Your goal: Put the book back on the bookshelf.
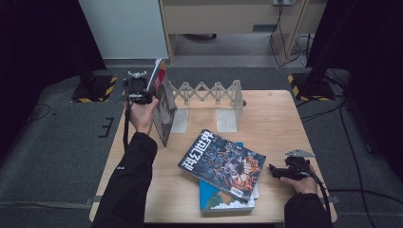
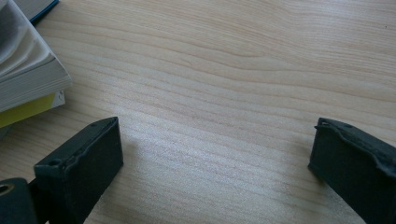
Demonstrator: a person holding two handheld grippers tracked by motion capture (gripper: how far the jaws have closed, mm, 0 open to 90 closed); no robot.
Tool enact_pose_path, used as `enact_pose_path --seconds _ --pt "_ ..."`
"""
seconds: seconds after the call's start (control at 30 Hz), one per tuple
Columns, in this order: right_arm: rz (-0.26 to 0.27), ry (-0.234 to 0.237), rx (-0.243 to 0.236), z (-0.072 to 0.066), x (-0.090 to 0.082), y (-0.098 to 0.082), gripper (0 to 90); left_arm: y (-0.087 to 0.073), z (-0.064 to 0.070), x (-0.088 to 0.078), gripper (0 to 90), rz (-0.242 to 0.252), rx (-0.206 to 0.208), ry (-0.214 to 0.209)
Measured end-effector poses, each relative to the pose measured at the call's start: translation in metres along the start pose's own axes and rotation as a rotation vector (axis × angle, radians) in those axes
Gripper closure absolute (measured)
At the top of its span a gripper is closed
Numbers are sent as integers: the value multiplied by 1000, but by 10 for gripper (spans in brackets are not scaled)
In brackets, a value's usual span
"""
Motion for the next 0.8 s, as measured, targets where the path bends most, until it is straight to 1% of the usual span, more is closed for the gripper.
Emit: enact_pose_path --seconds 0.1,0.17,0.27,0.3,0.33,0.4,0.5,0.57,0.67,0.73,0.8 --pt "1 0 0 0 0 0 27 0 1 -1 843 22 6 -17" --pt "1 0 0 0 0 0 27 0 1 -2 807 42 15 -23" --pt "2 -1 0 0 0 0 27 -3 1 -2 736 48 27 -35" --pt "3 -1 -3 0 0 0 27 -3 1 -3 716 55 34 -46" --pt "3 -1 -2 0 0 0 26 -3 1 -4 686 68 32 -53" --pt "4 -1 -2 0 0 0 27 -3 1 -7 652 89 33 -72" --pt "6 0 0 0 0 0 26 -2 0 -13 595 120 52 -79" --pt "6 1 0 0 0 0 26 -3 -1 -17 571 129 52 -94" --pt "7 1 0 0 0 0 27 -6 -3 -23 522 146 62 -103" --pt "7 0 0 0 0 0 27 -7 -3 -28 500 160 63 -118" --pt "7 -1 1 0 0 -1 26 -9 -4 -34 475 182 73 -130"
Point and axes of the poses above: each handheld gripper's, and its own axes: x roughly forward along the jaws, y roughly out of its top, z roughly to its right, the point moved 8 cm from there along x, roughly forward along the jaws, and after that the axes turned 12 degrees about -z, right-handed, at the moved point
